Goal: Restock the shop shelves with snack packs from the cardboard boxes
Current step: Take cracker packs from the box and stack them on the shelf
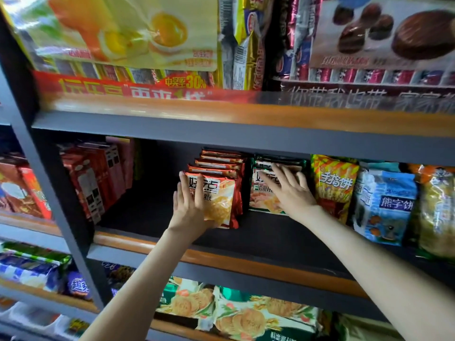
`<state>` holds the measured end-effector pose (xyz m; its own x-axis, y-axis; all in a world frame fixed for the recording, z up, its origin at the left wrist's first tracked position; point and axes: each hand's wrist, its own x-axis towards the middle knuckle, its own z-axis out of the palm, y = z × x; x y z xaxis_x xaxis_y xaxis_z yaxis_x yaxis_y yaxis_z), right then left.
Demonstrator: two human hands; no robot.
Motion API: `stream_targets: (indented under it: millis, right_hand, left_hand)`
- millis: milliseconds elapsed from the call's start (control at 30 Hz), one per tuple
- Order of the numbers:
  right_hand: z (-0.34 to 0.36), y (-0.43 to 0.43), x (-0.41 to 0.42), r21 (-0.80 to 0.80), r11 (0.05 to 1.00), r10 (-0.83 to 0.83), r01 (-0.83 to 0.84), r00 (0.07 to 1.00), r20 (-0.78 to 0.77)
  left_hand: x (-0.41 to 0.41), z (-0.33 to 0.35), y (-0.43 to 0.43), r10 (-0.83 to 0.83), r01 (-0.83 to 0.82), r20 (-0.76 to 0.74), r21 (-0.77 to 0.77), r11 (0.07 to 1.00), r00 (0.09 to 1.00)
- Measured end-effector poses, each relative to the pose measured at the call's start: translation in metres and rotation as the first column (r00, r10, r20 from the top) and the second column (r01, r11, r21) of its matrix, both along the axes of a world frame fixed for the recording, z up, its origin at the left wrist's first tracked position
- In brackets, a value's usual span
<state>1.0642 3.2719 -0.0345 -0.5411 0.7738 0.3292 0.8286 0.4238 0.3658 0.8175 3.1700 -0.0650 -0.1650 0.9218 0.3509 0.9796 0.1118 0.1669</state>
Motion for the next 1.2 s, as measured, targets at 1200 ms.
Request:
stream_targets:
  millis: [1200]
  right_hand:
    - [-0.506,-0.35,0.253,-0.955,0.296,-0.254,0.008,0.965,-0.07]
  left_hand:
    - [0.305,-0.484,-0.392,0.409,-0.011,0.359,-0.741,0.672,0.839]
